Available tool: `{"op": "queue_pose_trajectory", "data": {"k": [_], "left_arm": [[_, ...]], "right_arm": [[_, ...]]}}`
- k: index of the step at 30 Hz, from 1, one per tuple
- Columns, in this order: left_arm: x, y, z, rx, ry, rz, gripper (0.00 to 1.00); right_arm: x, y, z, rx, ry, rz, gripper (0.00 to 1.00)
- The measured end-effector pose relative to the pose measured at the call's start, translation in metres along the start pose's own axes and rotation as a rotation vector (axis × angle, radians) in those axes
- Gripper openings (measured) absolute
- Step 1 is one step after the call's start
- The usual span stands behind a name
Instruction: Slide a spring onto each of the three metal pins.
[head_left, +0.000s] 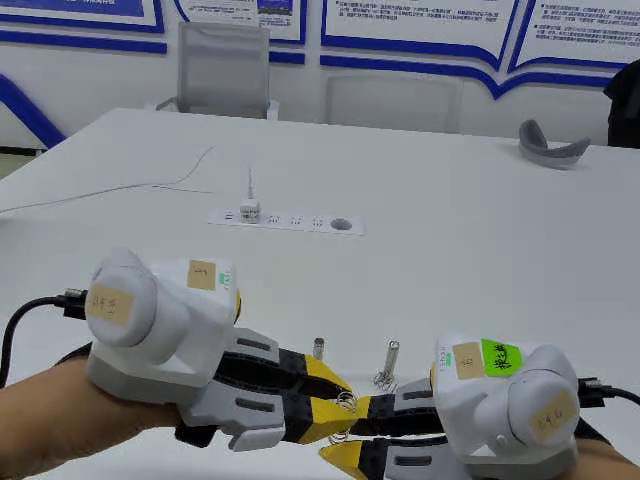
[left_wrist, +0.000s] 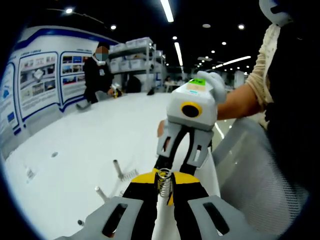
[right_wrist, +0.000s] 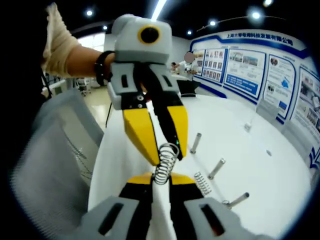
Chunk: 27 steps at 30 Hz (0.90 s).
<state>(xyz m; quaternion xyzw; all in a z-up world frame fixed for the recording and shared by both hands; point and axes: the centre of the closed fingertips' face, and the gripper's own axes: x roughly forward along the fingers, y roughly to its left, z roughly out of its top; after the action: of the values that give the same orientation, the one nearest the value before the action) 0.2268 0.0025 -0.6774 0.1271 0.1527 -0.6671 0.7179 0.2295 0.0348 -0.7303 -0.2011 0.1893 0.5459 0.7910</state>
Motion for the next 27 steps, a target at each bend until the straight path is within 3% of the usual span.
{"op": "queue_pose_trajectory", "data": {"k": [12, 27], "left_arm": [[-0.012, 0.011, -0.007, -0.010, 0.010, 0.040, 0.10], [-0.043, 0.050, -0.013, -0.038, 0.002, 0.158, 0.10]], "right_arm": [[-0.003, -0.004, -0.002, 0.037, 0.004, -0.017, 0.21], [-0.015, -0.016, -0.013, 0.071, 0.011, -0.071, 0.30]]}}
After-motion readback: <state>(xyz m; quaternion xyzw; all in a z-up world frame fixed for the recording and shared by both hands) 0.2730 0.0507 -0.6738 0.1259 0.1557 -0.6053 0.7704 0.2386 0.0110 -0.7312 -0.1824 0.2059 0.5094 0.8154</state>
